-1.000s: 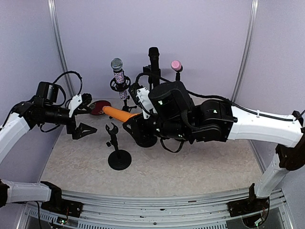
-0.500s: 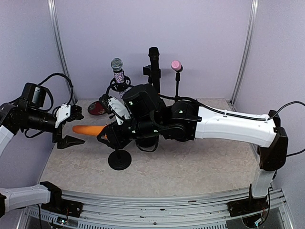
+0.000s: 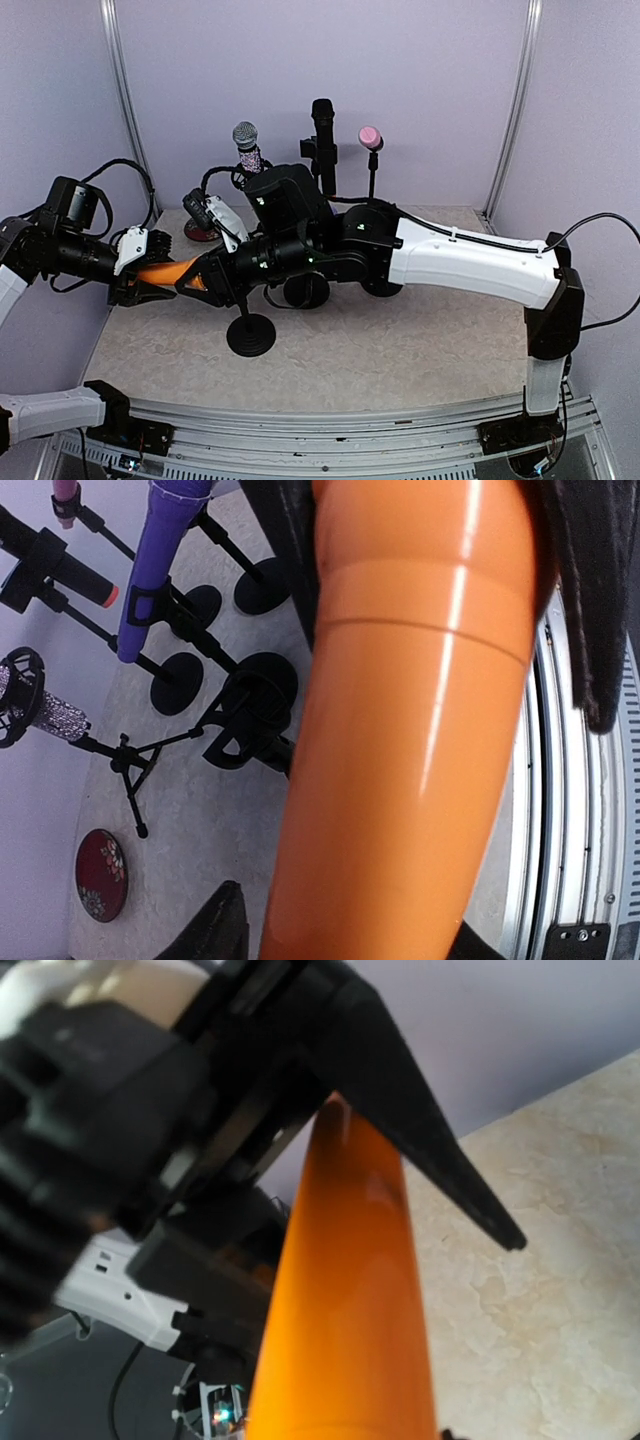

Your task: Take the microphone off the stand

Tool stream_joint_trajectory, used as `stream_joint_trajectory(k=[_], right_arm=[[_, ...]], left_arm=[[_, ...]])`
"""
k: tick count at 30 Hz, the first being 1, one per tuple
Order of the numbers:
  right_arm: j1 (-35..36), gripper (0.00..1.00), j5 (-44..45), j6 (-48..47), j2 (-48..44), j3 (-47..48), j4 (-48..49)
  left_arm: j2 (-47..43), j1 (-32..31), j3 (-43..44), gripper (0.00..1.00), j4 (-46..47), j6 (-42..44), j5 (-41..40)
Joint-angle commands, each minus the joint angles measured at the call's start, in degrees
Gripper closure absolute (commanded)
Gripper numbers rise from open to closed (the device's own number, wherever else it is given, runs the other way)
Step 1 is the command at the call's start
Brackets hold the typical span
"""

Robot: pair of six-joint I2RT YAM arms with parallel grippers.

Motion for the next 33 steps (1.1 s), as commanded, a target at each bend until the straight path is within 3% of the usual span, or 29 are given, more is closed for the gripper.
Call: stream_joint_trajectory(k=[1, 10, 12, 14, 17, 24, 27, 33], right_arm=[[-0.7, 0.92, -1.4, -0.5, 0.2, 1.9, 1.0], [-1.2, 0.32, 2.1, -1.2, -4.0, -2.9, 3.6], [-1.3, 0.19, 4.1, -1.3, -6.0, -5.4, 4.8], [-1.3, 0.13, 6.3, -1.4, -8.9, -9.3, 6.7], [-1.4, 0.08, 9.9, -1.2, -13.7, -17.1, 10.2], [-1.4, 0.07, 16.1, -2.0, -17.5, -27.3, 14.2], [-1.4, 0.07, 19.6, -3.9, -15.2, -27.9, 14.6], [-1.5, 0.07, 28.2, -8.6, -7.0, -22.2, 12.9]], left_arm=[[-0.5, -0.4, 0.1, 0.54, 2.3, -0.5, 0.3], [-2.7, -0.4, -4.9, 0.84, 5.8, -0.9, -4.2], [-3.1, -0.2, -6.2, 0.86, 6.5, -1.0, -6.0], [-3.4, 0.9, -8.2, 0.87, 7.4, -0.5, -9.0], [-3.3, 7.2, -11.5, 0.91, 8.9, 2.2, -9.4], [4.4, 32.3, -18.4, 0.88, 19.6, 9.1, -5.9], [10.1, 36.3, -19.7, 0.84, 27.1, 5.5, -8.5], [20.2, 36.0, -23.8, 0.78, 44.0, -5.3, -19.8]])
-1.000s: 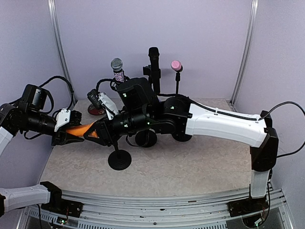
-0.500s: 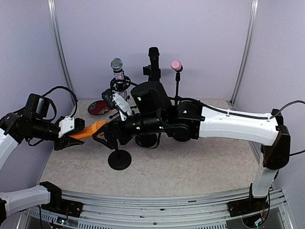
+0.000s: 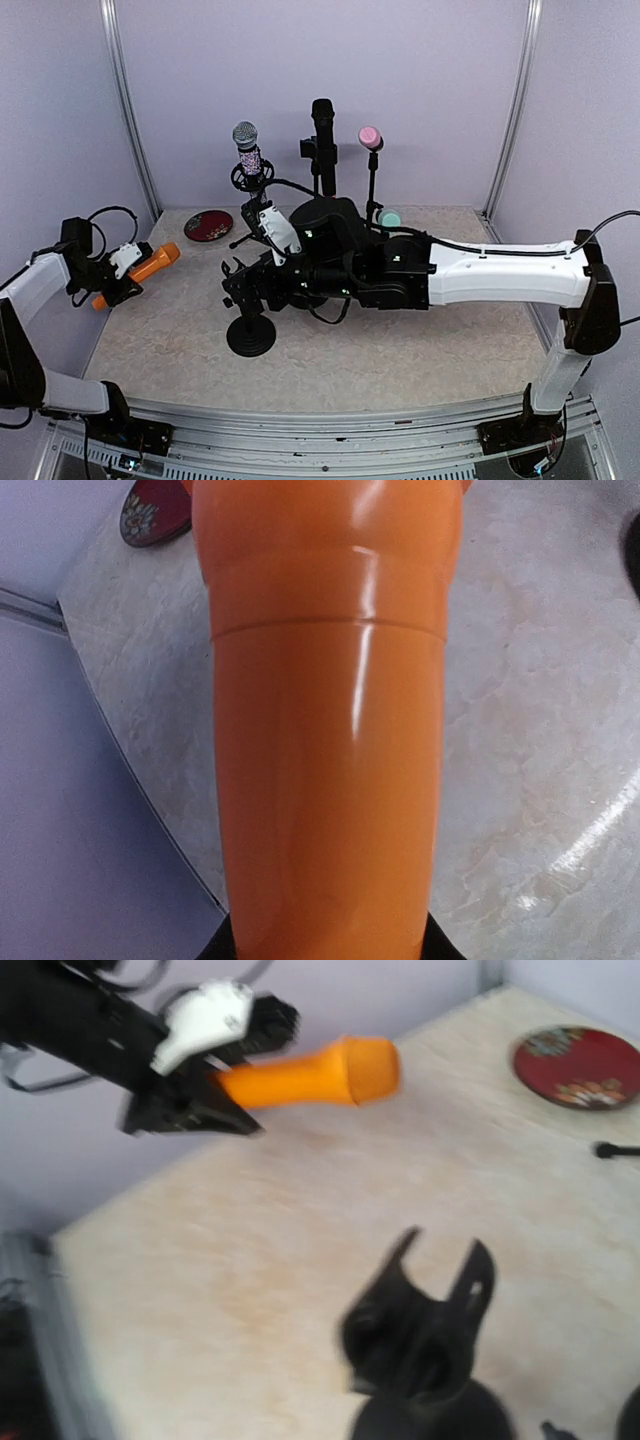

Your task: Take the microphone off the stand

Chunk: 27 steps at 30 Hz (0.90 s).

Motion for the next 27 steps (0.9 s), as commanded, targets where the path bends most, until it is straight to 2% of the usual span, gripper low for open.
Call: stream_joint_trajectory(k=[1, 7, 10, 13, 15, 18, 22, 27], right_arm=[[-0.5, 0.07, 8.3, -4.7, 6.6, 4.7, -0.2], [-2.2, 0.08, 7.6, -7.2, 13.3, 9.9, -0.8], [-3.2, 0.1, 6.0, -7.3, 15.9, 12.9, -1.0], [-3.4, 0.13, 5.9, -9.1, 19.5, 17.4, -2.7], [-3.4, 0.15, 6.5, -9.9, 22.1, 21.3, -5.0], [-3.6, 0.18, 6.4, -10.3, 24.1, 23.7, -5.6], [-3.8, 0.26, 5.9, -9.8, 24.8, 24.2, -5.2], [-3.8, 0.47, 5.1, -9.5, 24.4, 23.7, -4.8]], left_arm=[[5.5, -0.4, -2.8, 0.78, 16.9, -8.3, -8.7], [14.0, -0.7, -5.6, 0.79, 29.2, -10.8, -16.3], [17.5, -1.0, -5.8, 0.76, 30.6, -10.1, -17.3], [20.5, -1.7, -6.9, 0.66, 32.8, -8.3, -19.7], [22.2, -1.6, -7.4, 0.54, 33.7, -7.6, -20.8], [23.8, -1.3, -7.4, 0.45, 33.9, -7.5, -20.7], [24.2, -1.2, -7.6, 0.38, 33.3, -7.1, -19.7], [24.1, -1.2, -7.0, 0.38, 31.9, -7.4, -18.6]])
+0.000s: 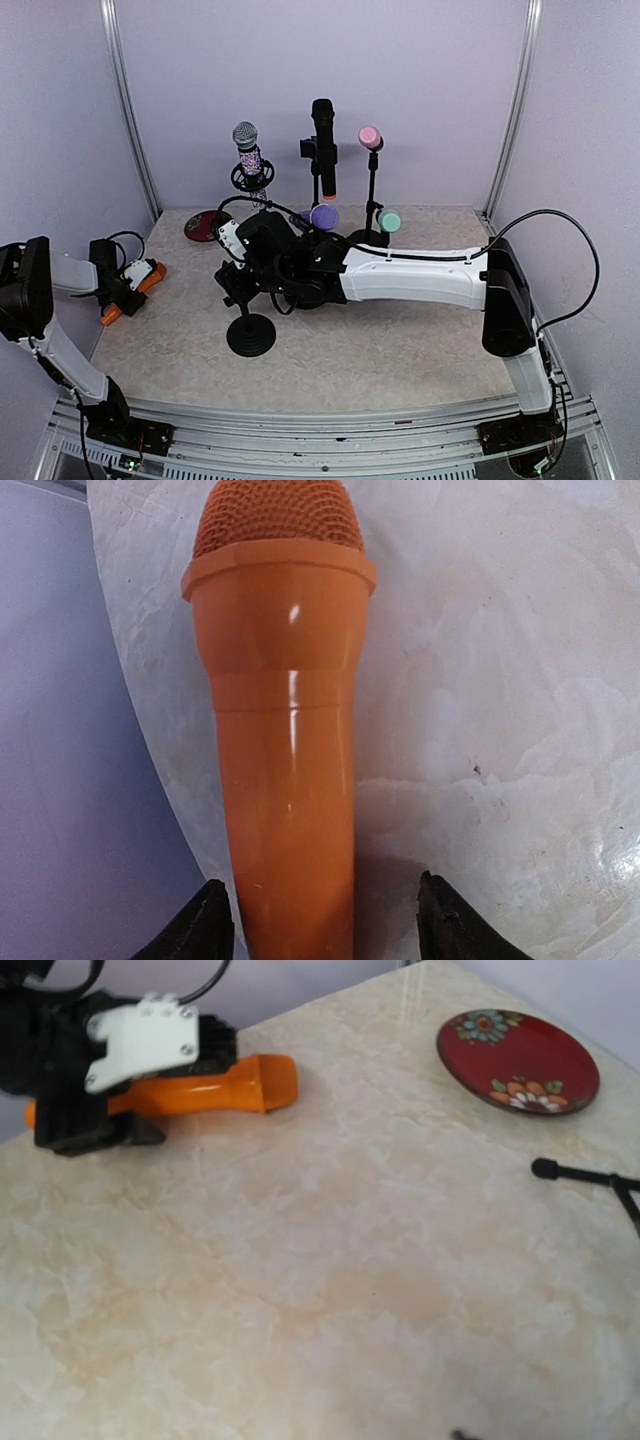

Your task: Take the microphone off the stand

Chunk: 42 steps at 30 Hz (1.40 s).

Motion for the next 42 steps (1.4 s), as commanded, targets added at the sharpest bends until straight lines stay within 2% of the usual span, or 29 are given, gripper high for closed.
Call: stream_joint_trajectory(k=[1, 4, 7, 8, 10, 11, 15, 21, 26, 30, 35, 42], right_arm=[[-0.1, 0.54, -0.7, 0.0, 0.0, 1.0, -0.6], [-0.1, 0.72, -0.9, 0.1, -2.0, -1.7, 0.5], [-0.1, 0.84, -1.0, 0.5, -5.2, -5.7, 1.9], [0.0, 0.84, -1.0, 0.8, -6.6, -7.6, 2.5], [0.2, 0.87, -0.7, 1.7, -9.9, -11.7, 4.0], [0.2, 0.9, -0.5, 2.2, -11.4, -13.9, 4.7], [0.8, 1.0, 0.6, 4.0, -18.7, -22.3, 6.7], [1.4, 1.0, 5.5, 5.8, -31.3, -35.4, 5.6], [1.2, 1.0, 12.6, 8.4, -44.5, -50.6, 2.0], [-1.0, 1.0, 16.5, 11.6, -55.0, -58.7, -3.2], [-7.6, 1.0, 17.1, 11.1, -65.7, -63.8, -6.5], [-22.0, 1.0, 15.3, 4.0, -71.1, -65.0, -6.1]], left_arm=[[0.8, 0.0, 0.1, 0.38, -1.6, 0.1, 1.2], [-0.1, 0.2, 0.7, 0.38, -2.2, -0.2, 1.4], [-1.5, 0.2, 2.0, 0.37, -3.0, -0.5, 1.2], [-2.4, 0.3, 2.7, 0.31, -3.8, -0.8, 1.2], [-4.4, 0.3, 4.2, 0.07, -5.1, -1.7, 1.8], [-5.7, 0.3, 5.0, 0.02, -6.1, -2.2, 2.4], [-10.0, 0.1, 10.4, 0.01, -13.7, -5.3, 6.9], [-15.4, -3.2, 17.4, 0.01, -26.6, -9.5, 11.5], [-22.1, -8.4, 17.4, 0.01, -32.9, -11.6, 13.9], [-27.0, -13.1, 16.4, 0.01, -36.2, -14.0, 14.6], [-29.8, -17.1, 14.8, 0.01, -37.6, -17.0, 16.7], [-31.4, -20.7, 10.2, 0.01, -37.0, -19.9, 17.6]])
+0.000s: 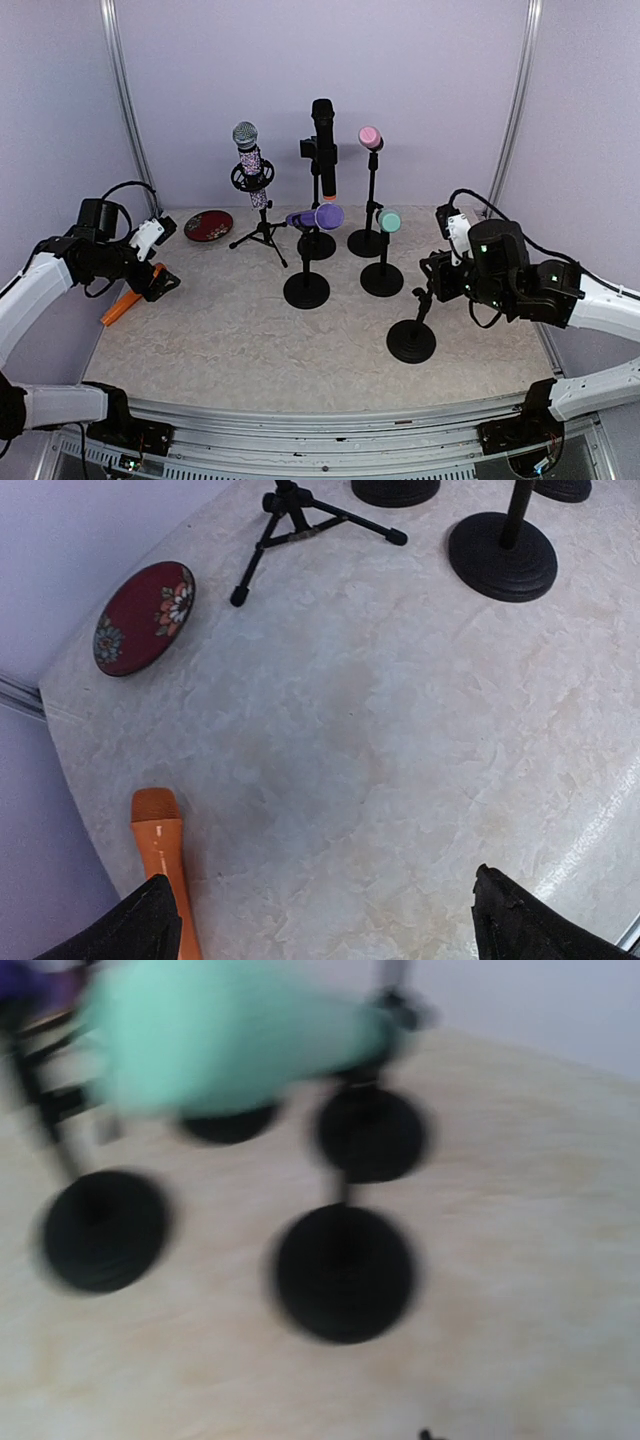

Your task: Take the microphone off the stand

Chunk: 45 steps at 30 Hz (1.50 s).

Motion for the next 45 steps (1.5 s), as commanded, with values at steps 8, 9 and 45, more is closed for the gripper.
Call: stream_joint_trajectory(k=[8, 9, 45], right_arm=[[-25.8, 1.0, -5.5, -12.7, 5.6, 0.4, 16.0], [-27.9, 1.0, -5.9, -13.3, 8.1, 1.8, 17.8], [-38.5, 0.0, -15.7, -13.9, 31.5, 35.1, 19.2]], left_arm=[[0.1, -1.7, -1.9, 0.01, -3.1, -3.2, 2.8], [0.3, -1.7, -2.1, 0.01, -3.2, -3.3, 2.7], [0.4, -3.1, -0.5, 0.01, -7.9, -2.4, 4.2]])
